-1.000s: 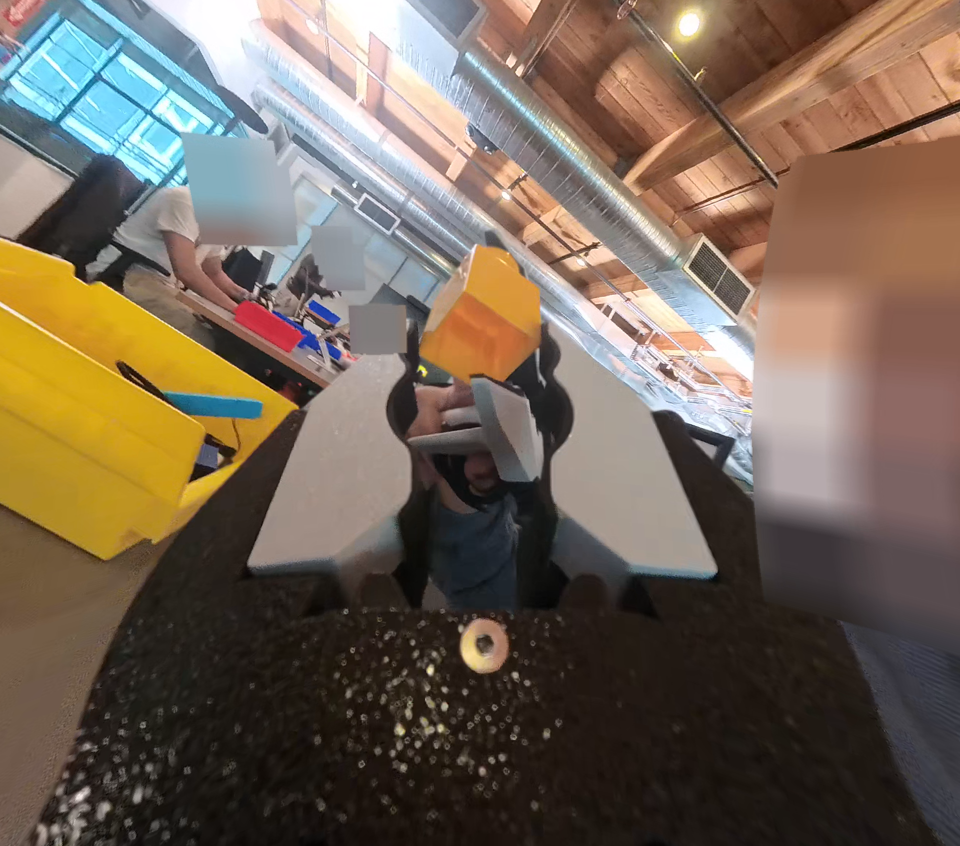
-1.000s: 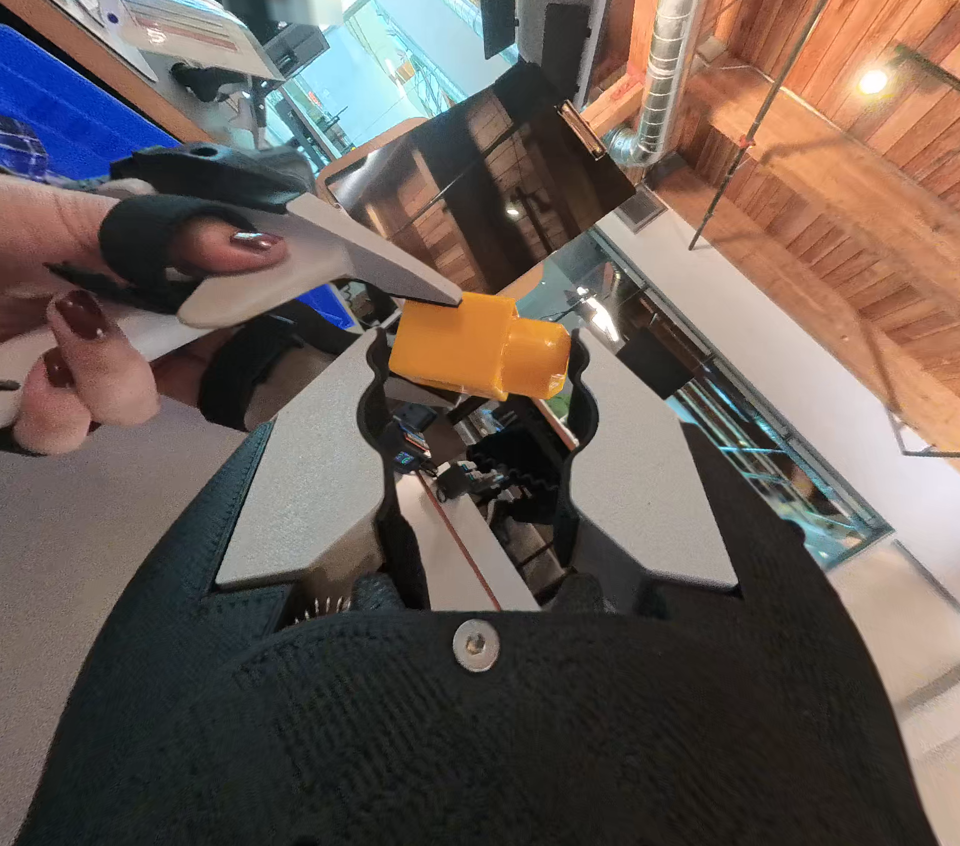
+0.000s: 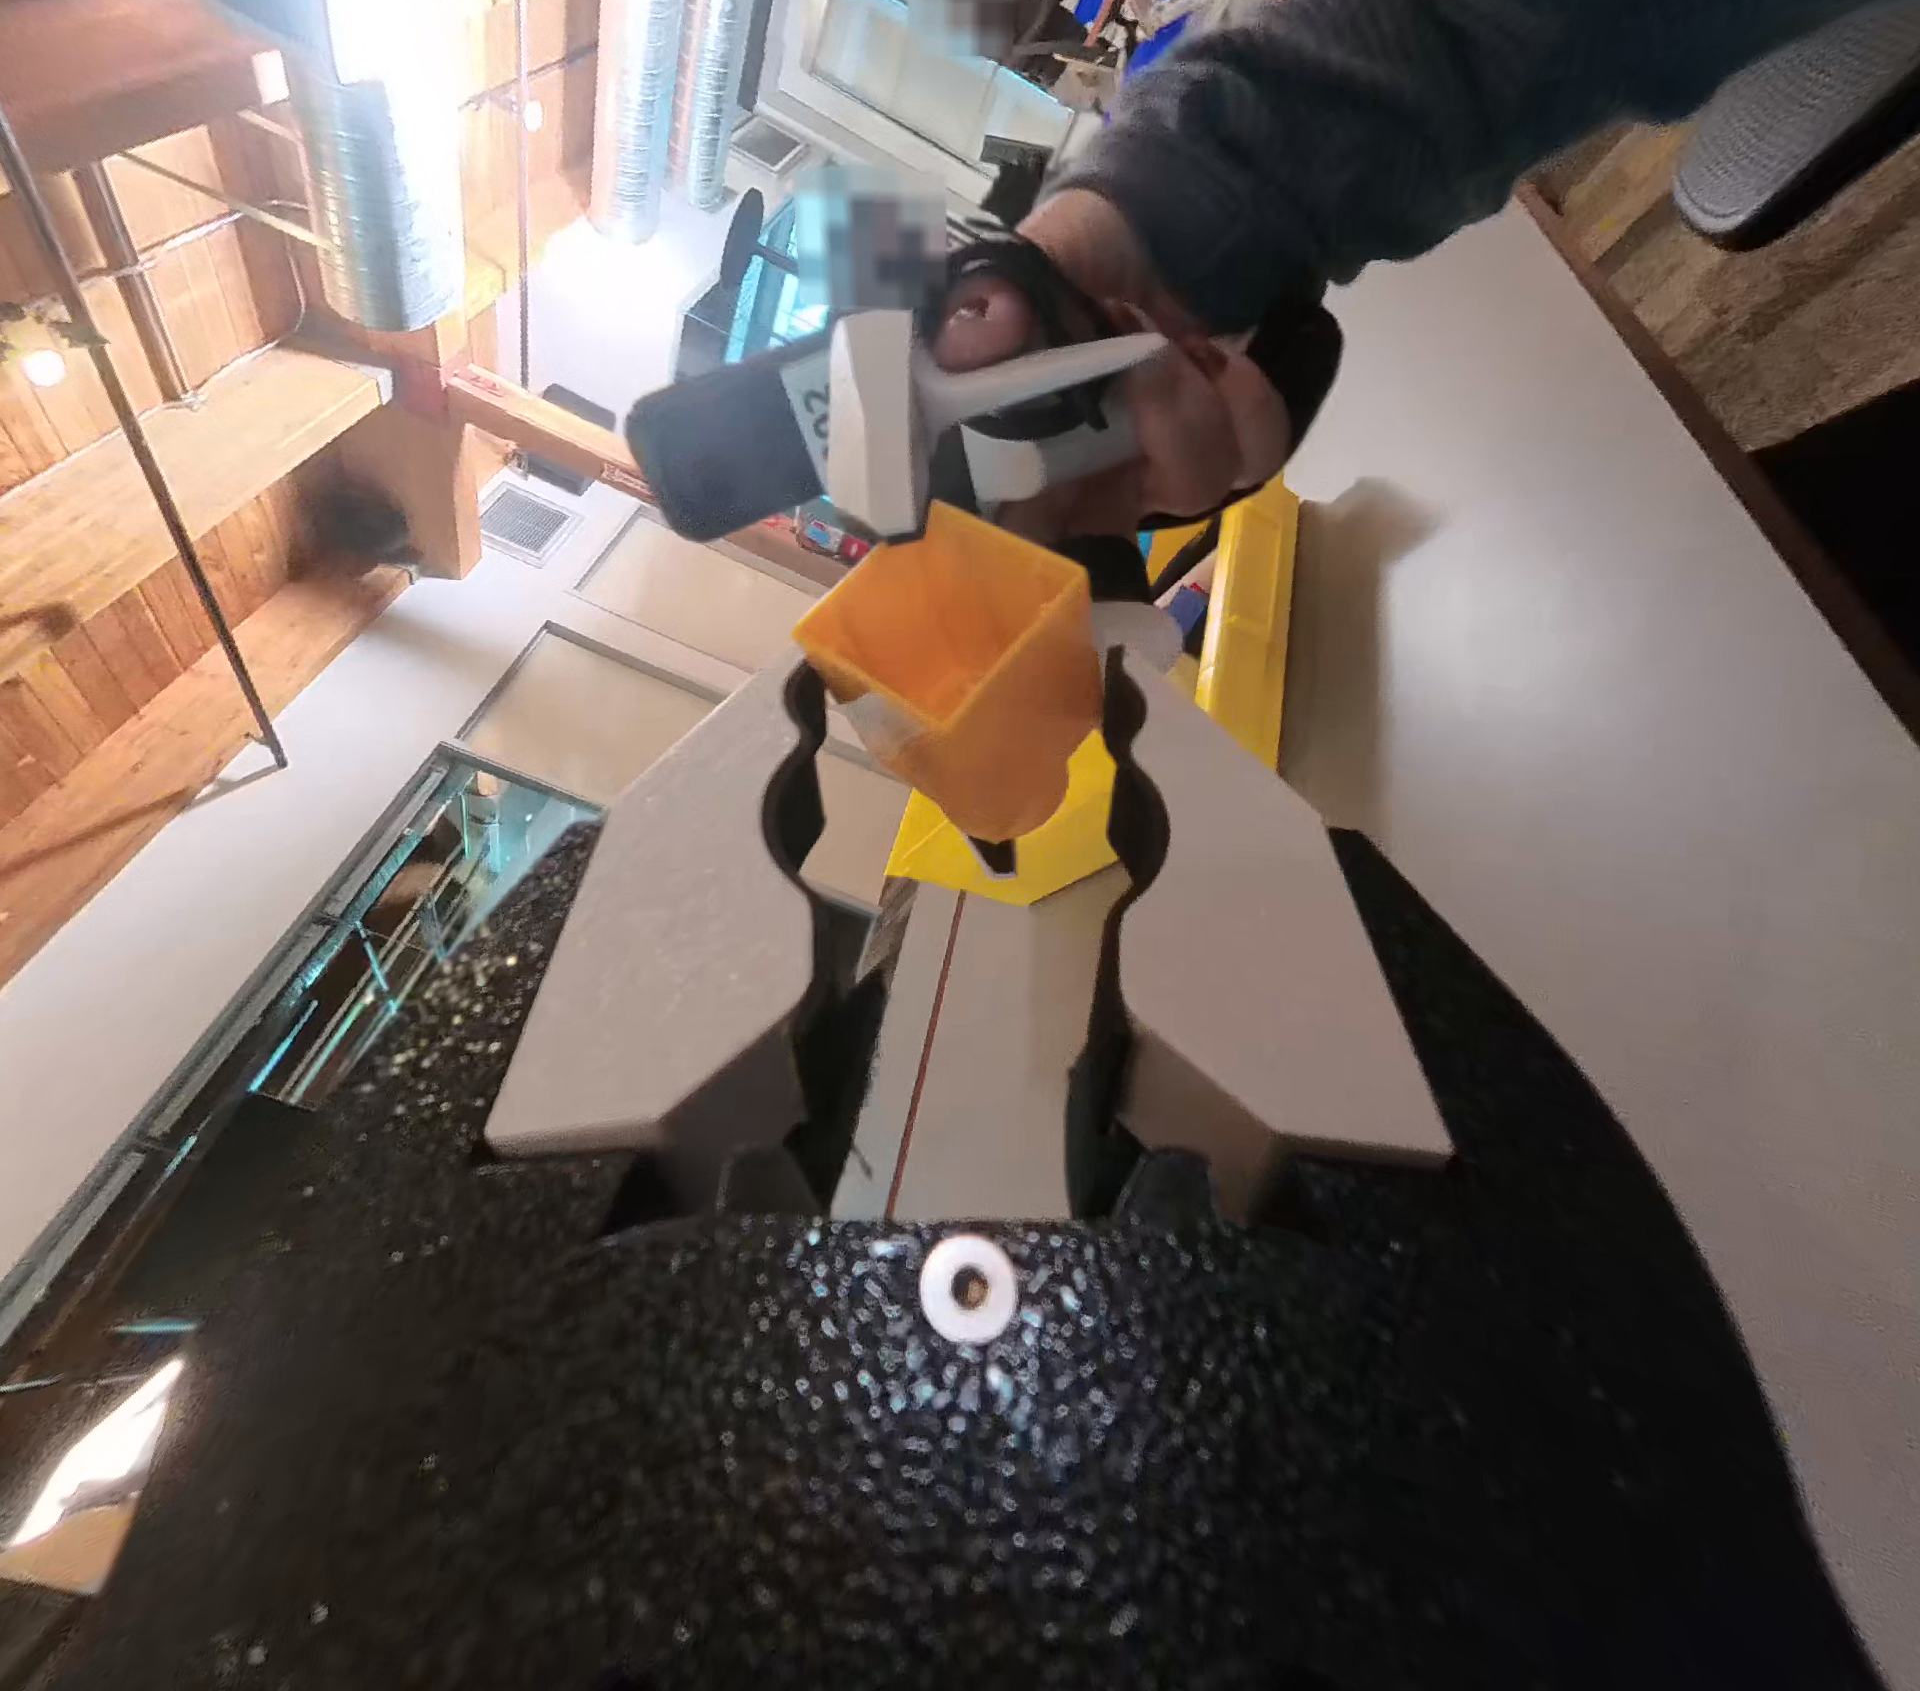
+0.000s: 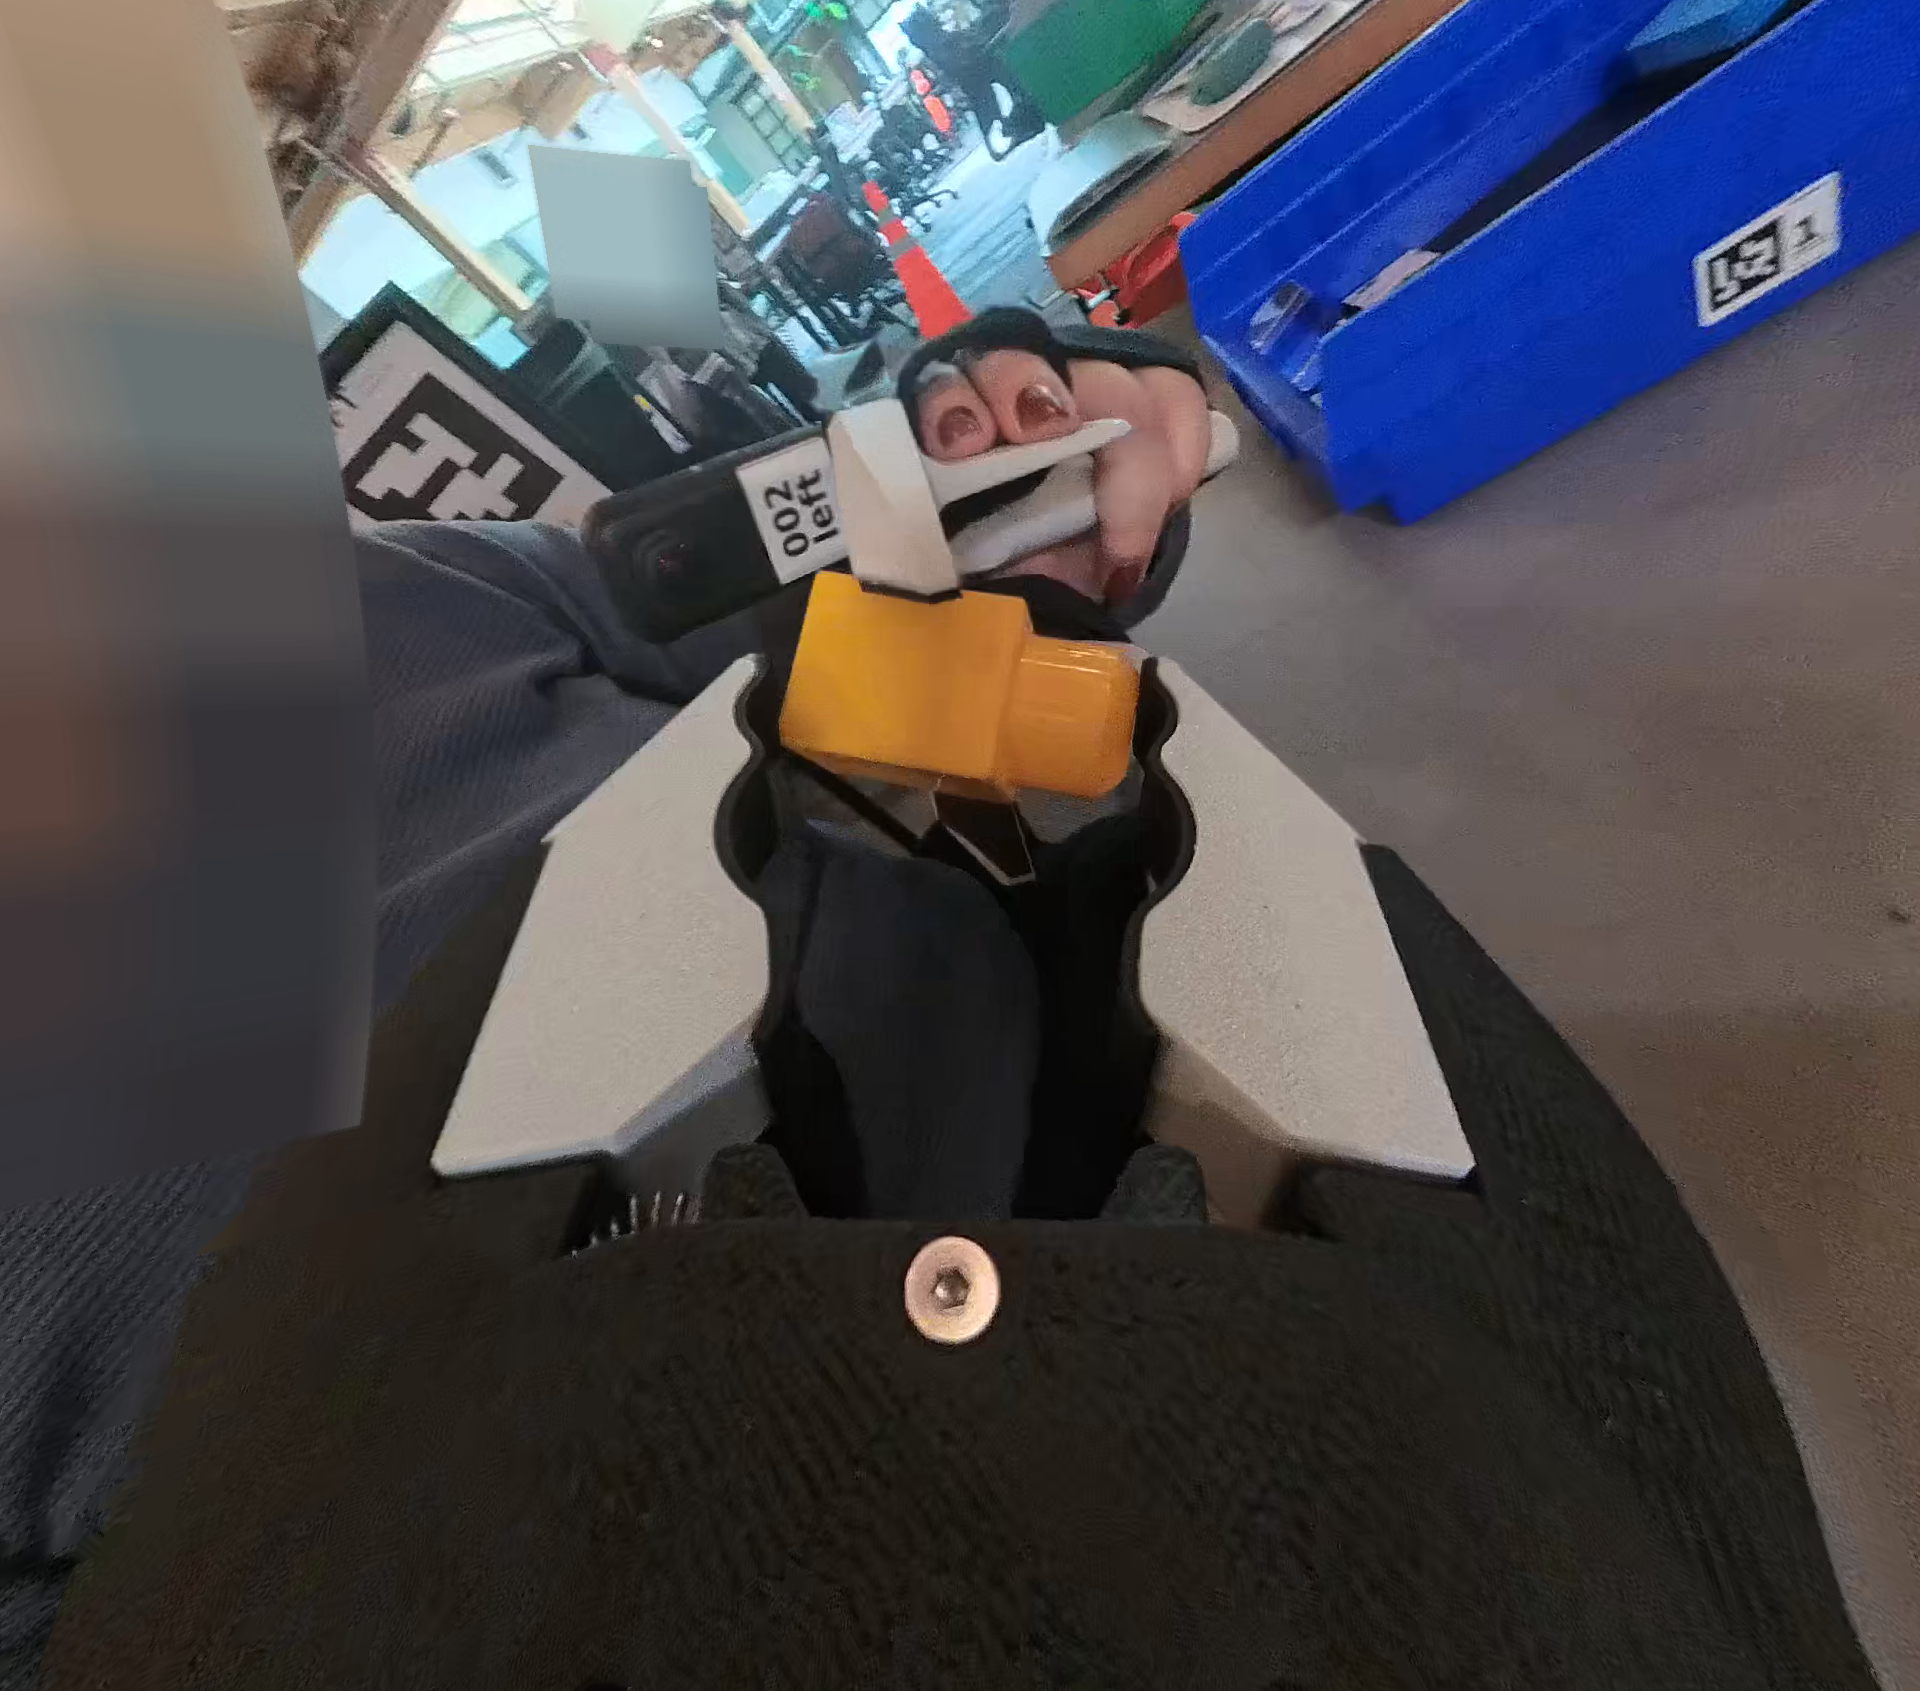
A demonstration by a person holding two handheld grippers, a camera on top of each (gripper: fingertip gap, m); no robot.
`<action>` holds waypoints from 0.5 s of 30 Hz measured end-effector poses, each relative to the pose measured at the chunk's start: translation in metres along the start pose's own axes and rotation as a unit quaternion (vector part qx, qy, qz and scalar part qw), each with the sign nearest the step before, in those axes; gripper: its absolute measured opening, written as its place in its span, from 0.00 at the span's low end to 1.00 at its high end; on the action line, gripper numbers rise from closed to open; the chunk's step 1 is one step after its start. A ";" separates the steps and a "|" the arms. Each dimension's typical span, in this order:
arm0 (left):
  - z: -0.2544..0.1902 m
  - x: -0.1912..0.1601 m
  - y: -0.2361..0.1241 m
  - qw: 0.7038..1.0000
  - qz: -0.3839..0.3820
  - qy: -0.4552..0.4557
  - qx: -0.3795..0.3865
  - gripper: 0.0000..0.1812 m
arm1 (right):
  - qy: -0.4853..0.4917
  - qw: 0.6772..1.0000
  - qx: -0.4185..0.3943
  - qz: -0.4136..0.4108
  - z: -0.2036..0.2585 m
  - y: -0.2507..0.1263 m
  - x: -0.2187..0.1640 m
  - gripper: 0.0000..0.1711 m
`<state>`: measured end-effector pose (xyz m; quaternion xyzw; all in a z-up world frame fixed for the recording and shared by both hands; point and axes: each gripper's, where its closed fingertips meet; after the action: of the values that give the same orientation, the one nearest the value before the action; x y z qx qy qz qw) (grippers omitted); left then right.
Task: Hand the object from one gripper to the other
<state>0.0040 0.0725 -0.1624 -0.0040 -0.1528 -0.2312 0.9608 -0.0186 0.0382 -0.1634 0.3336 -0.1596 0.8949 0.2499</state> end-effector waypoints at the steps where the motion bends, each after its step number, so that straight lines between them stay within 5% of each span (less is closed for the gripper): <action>1: 0.001 0.000 0.000 1.000 0.001 -0.012 0.000 0.29 | 0.004 1.000 0.008 -0.005 0.001 0.000 0.001 0.40; 5: 0.016 -0.015 0.002 0.997 0.041 -0.058 0.029 0.27 | -0.017 0.998 -0.014 -0.066 -0.004 -0.004 0.023 0.42; 9: 0.033 -0.032 -0.002 0.977 0.045 -0.202 0.048 0.27 | -0.159 0.968 -0.136 -0.139 -0.020 -0.027 0.050 0.50; 12: 0.043 -0.041 -0.004 0.934 0.014 -0.355 0.037 0.27 | -0.319 0.904 -0.224 -0.173 -0.017 -0.044 0.064 0.52; 15: 0.047 -0.042 -0.006 0.855 -0.044 -0.517 0.003 0.27 | -0.520 0.777 -0.317 -0.157 -0.008 -0.048 0.066 0.52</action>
<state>-0.0478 0.0899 -0.1300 -0.1138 -0.6285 -0.2376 0.7318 -0.0388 0.1039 -0.1186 0.6705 -0.4854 0.4321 0.3578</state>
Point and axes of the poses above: each gripper's, where its closed fingertips meet, y out along the fingers, x out of its top, z = x × y across the jaws, and after that the axes turned 9 degrees about y, right-handed
